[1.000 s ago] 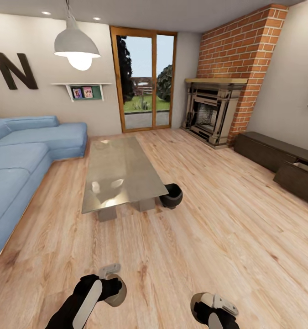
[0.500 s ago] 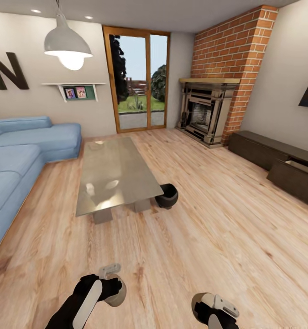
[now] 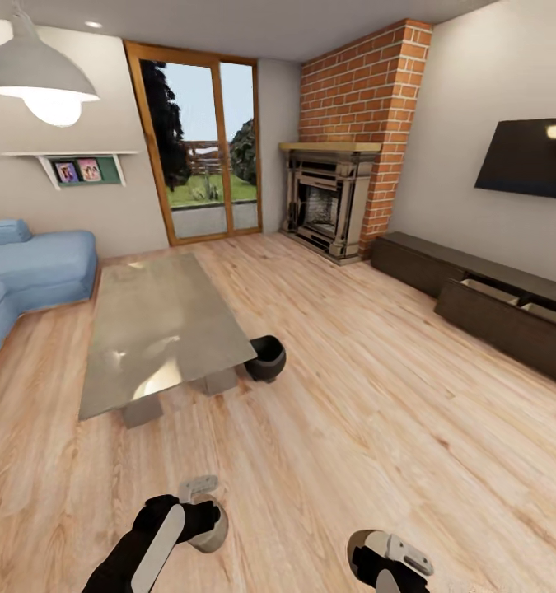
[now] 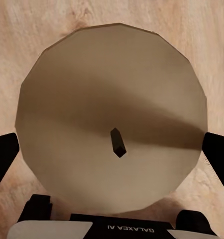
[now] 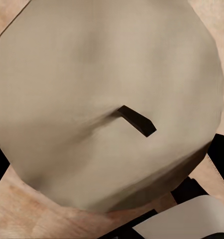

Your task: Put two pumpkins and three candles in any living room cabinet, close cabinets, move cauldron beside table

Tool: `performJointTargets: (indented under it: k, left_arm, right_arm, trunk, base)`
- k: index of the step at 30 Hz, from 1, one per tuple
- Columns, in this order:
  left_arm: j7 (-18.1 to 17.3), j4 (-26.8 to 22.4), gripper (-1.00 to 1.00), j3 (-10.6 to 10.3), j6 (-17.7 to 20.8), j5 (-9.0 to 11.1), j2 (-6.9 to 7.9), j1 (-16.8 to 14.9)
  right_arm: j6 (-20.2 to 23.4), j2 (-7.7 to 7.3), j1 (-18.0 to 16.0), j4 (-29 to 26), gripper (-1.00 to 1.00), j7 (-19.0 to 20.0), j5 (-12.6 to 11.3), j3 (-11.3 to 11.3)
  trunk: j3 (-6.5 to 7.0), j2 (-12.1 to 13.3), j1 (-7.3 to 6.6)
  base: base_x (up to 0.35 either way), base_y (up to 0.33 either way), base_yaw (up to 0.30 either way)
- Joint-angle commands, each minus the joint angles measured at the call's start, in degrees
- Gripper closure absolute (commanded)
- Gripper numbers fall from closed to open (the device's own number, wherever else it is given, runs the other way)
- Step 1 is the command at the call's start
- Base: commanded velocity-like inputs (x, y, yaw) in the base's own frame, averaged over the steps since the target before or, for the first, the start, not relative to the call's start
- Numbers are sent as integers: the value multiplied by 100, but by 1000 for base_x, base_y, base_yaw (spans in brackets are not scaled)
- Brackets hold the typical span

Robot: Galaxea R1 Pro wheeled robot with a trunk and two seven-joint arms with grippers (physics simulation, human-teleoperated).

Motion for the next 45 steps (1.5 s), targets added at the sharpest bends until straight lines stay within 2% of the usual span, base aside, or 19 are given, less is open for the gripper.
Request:
performJointTargets:
  k: [1,45]
  left_arm:
    - [58,-10,100,-6,12,61,2,-2]
    - [72,-10,100,-15,-32,57,2,-2]
  right_arm:
    - [12,-2,-4,-3,100,-42,-37,13]
    - [-67,-2,-7,120,100,-38,-37,13]
  trunk:
    - [-3,-3,1]
    - [15,-3,1]
  base:
    - [115,-89,-286]
    - [114,-6,-287]
